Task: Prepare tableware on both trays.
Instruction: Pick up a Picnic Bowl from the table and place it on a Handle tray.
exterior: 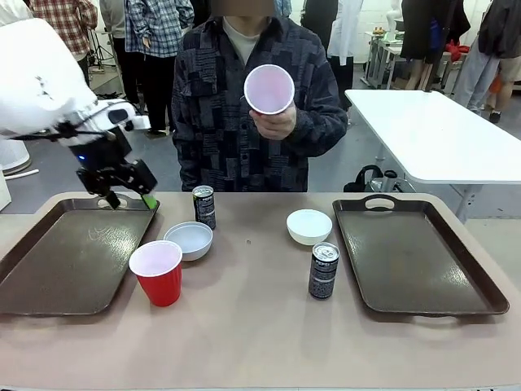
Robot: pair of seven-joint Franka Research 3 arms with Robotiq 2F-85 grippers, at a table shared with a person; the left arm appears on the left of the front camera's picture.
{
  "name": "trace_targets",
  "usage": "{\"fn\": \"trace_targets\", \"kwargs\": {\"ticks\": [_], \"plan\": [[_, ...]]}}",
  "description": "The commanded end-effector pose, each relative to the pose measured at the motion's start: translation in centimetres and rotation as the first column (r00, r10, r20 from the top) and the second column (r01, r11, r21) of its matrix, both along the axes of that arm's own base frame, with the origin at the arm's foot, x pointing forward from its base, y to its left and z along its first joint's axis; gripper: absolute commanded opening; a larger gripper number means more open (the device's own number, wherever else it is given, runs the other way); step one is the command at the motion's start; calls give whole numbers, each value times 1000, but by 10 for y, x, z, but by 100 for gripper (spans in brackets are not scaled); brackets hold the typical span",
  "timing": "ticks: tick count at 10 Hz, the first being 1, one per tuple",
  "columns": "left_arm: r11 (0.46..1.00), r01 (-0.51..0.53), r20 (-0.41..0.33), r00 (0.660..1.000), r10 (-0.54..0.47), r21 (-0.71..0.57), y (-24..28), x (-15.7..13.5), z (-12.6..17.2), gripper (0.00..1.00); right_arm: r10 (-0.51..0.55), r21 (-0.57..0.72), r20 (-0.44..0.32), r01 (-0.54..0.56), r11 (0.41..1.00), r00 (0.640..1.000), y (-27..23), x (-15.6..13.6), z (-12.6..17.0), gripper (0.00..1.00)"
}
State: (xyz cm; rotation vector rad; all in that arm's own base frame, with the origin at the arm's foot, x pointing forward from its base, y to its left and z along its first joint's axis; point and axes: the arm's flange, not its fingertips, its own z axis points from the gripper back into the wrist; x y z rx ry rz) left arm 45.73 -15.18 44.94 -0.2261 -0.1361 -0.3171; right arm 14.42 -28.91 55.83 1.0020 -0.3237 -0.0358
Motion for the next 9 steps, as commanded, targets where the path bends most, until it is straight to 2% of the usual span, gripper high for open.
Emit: {"fn": "trace_targets", "kwargs": {"ticks": [1, 3, 4, 9], "plan": [[997, -4, 23, 1000, 2, 82, -11, 25, -17, 100, 6, 18, 29, -7, 1000, 1000, -1, -1, 3, 100], [991, 17, 18, 1000, -19, 130, -17, 26, -39, 100, 6, 18, 29, -7, 1000, 1000, -1, -1, 3, 100], [998, 32, 17, 999, -33, 60, -11, 18, -26, 100, 6, 18, 29, -7, 1000, 1000, -1, -1, 3, 100], [996, 35, 25, 999, -37, 81, -12, 22, -29, 100, 6, 18, 29, -7, 1000, 1000, -1, -1, 3, 100]]}}
